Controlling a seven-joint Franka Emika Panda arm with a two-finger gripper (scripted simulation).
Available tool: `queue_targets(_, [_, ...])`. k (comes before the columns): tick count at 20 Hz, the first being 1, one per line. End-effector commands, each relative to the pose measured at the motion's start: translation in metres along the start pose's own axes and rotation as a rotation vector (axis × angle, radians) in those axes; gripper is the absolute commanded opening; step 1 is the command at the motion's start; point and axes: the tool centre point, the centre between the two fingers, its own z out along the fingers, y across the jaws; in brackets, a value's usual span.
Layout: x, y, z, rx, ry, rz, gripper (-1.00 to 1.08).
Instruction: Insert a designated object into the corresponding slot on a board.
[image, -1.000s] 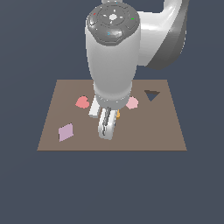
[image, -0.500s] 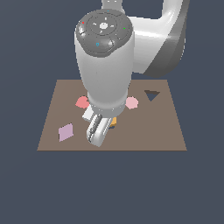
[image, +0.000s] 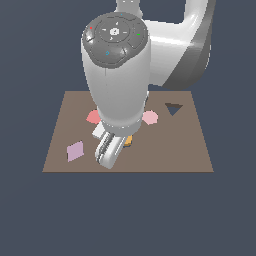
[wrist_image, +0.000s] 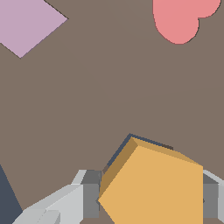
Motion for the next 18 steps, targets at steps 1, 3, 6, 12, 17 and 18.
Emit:
queue_targets(1, [0.000, 0.000, 0.000, 0.000, 0.000, -0.003, -1.00])
queue_targets(3, [0.000, 0.000, 0.001, 0.000, 0.000, -0.001, -1.00])
queue_targets(6, [0.000, 0.000, 0.008, 0.000, 0.000, -0.003, -1.00])
queue_targets(12, [0.000, 0.000, 0.010, 0.000, 0.000, -0.003, 1.00])
queue_targets(17, [0.000, 0.000, 0.010, 0.000, 0.000, -0.003, 1.00])
queue_targets(18, [0.000, 0.000, 0.010, 0.000, 0.000, -0.003, 1.00])
